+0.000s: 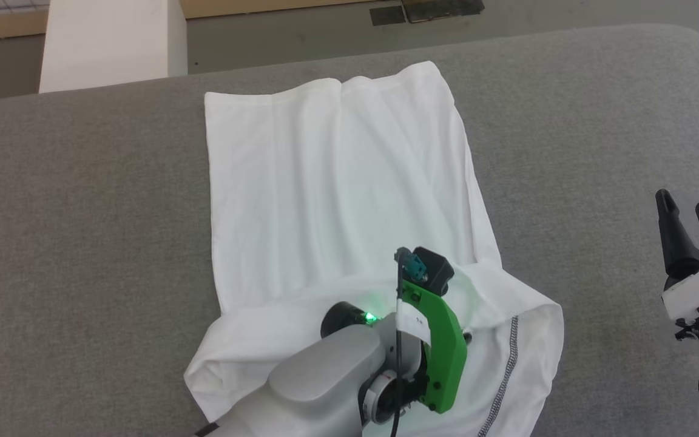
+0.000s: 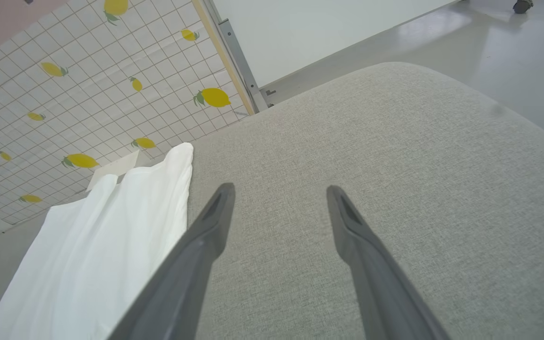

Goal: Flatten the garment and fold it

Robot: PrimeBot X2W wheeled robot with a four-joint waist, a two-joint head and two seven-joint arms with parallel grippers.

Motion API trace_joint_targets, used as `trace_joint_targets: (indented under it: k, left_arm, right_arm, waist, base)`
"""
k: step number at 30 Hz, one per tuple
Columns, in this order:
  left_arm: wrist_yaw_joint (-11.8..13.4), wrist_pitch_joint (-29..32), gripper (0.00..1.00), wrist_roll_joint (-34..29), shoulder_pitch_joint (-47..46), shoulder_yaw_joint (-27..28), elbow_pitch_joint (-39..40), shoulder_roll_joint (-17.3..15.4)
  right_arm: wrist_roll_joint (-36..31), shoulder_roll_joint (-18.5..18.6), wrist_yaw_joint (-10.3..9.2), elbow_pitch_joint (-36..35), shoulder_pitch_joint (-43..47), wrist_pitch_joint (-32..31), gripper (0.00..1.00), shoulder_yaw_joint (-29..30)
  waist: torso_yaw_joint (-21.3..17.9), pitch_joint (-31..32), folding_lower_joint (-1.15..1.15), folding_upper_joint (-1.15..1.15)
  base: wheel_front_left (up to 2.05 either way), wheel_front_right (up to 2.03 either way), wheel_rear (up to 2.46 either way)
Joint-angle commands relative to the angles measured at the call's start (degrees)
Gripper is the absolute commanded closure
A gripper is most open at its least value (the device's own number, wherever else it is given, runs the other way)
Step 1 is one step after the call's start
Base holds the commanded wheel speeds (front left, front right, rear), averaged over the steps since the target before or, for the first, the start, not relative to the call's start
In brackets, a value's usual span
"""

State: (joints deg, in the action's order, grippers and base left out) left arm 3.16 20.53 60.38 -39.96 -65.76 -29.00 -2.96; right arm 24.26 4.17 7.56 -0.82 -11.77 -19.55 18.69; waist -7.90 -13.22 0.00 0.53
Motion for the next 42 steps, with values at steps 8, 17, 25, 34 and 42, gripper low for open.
trace_joint_targets:
  k: [8,17,25,34,42]
  left_arm:
    - [0.70,5.42,0.72,7.11,-0.45,-4.26,-2.09,0.08]
    - [0.57,4.92,0.00,14.34,-4.56,-0.88,4.22,0.08]
    - [0.34,-9.32,0.00,13.58,-8.56,10.65,5.78,-3.98]
    - [3.79,-32.67,0.00,1.80,-6.95,17.92,4.03,-15.82]
    - [9.07,-35.48,0.00,-7.02,2.05,31.31,9.47,-22.80]
  right_arm:
    - [0.19,0.02,-0.08,1.47,-1.01,1.22,0.00,0.41]
    - [-0.27,-0.27,-0.08,2.69,0.38,1.47,0.00,0.56]
    - [-0.88,-0.60,-0.08,1.91,1.69,0.75,0.00,0.74]
    - [-1.85,-0.66,-0.08,0.46,1.43,-0.55,0.00,-0.01]
    - [-2.46,-0.14,-0.08,0.24,0.35,-0.63,0.00,-1.89]
  waist:
    - [0.20,-0.22,0.00,-0.52]
    - [4.27,4.49,0.00,-0.52]
    - [7.30,7.51,0.00,-0.52]
    - [8.95,7.05,0.00,-0.52]
    - [8.78,5.21,0.00,-0.52]
  base:
    - [0.00,0.00,0.00]
    - [0.00,0.00,0.00]
    - [0.00,0.00,0.00]
    - [0.00,0.00,0.00]
    - [0.00,0.00,0.00]
